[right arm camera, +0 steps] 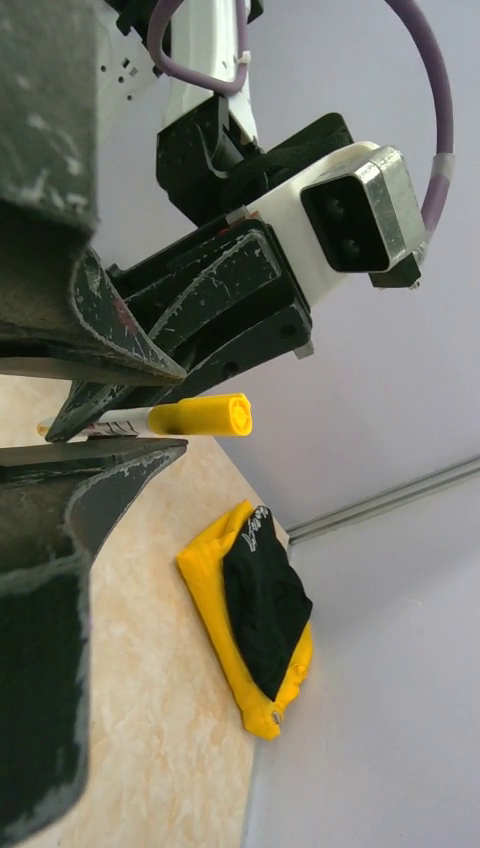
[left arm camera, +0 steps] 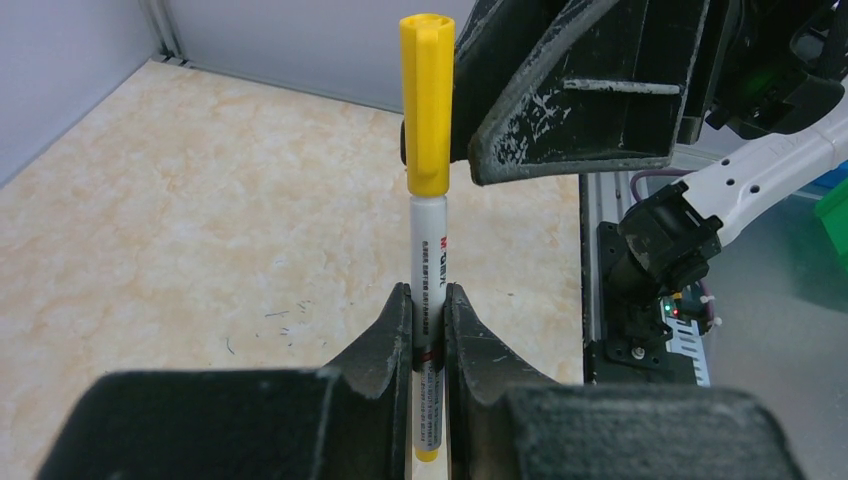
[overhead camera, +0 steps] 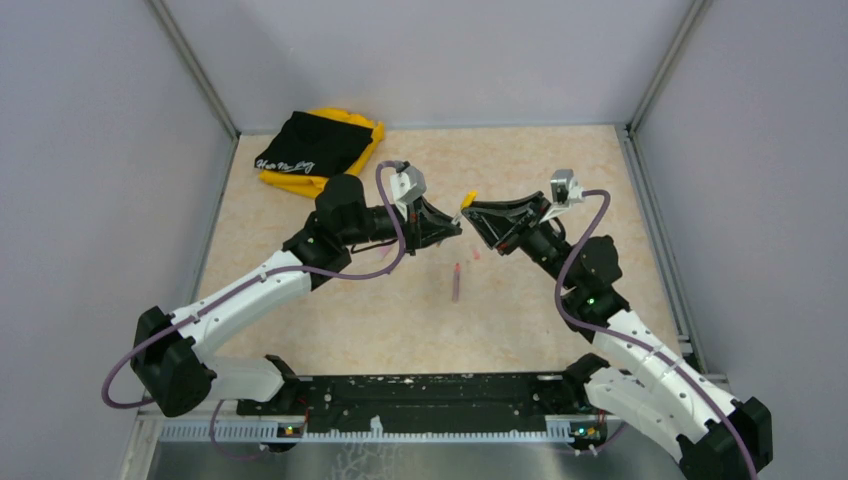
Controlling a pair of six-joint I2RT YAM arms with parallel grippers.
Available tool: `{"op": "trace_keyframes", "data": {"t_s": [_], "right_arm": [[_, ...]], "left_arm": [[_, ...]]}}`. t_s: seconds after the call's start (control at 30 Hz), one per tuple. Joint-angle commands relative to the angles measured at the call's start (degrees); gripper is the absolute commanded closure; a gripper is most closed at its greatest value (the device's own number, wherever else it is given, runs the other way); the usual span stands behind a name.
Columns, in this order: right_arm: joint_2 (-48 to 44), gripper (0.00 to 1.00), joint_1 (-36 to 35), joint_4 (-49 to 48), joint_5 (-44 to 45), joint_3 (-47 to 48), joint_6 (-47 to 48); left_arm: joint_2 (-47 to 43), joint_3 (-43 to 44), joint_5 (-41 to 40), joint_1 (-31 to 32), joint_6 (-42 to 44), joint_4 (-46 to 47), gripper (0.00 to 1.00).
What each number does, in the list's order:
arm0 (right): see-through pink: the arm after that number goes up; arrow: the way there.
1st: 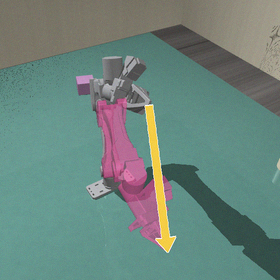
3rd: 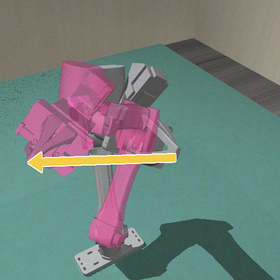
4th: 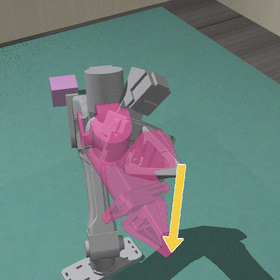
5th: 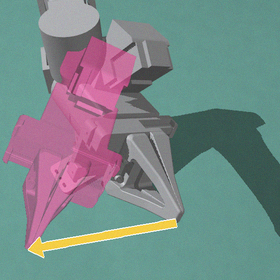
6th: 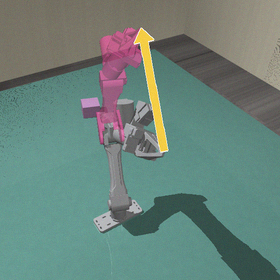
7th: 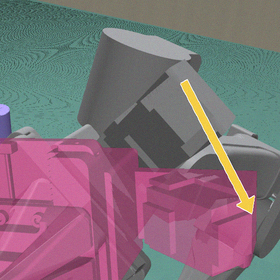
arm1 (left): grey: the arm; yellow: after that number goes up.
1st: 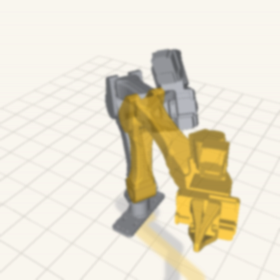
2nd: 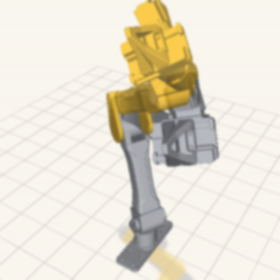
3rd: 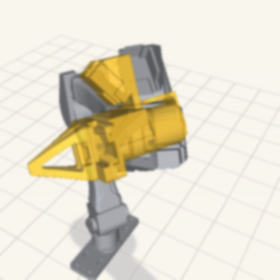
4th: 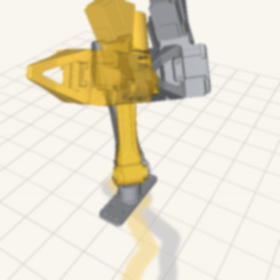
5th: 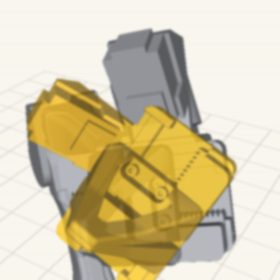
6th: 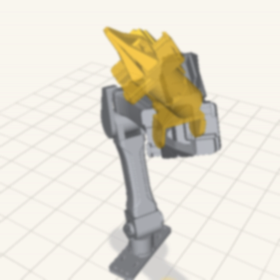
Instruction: Insert the pens into the pen caps
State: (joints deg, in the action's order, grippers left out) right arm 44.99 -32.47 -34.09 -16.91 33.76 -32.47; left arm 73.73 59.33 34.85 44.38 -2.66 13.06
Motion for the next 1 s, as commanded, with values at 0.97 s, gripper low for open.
{"op": "trace_keyframes", "data": {"t_s": [0.97], "right_arm": [[2.9, 0.62, 0.1, 20.9, 1.8, 20.5, 2.0]], "left_arm": [[-0.1, 1.6, 4.7, 0.3, 1.4, 1.2, 1.0]]}}
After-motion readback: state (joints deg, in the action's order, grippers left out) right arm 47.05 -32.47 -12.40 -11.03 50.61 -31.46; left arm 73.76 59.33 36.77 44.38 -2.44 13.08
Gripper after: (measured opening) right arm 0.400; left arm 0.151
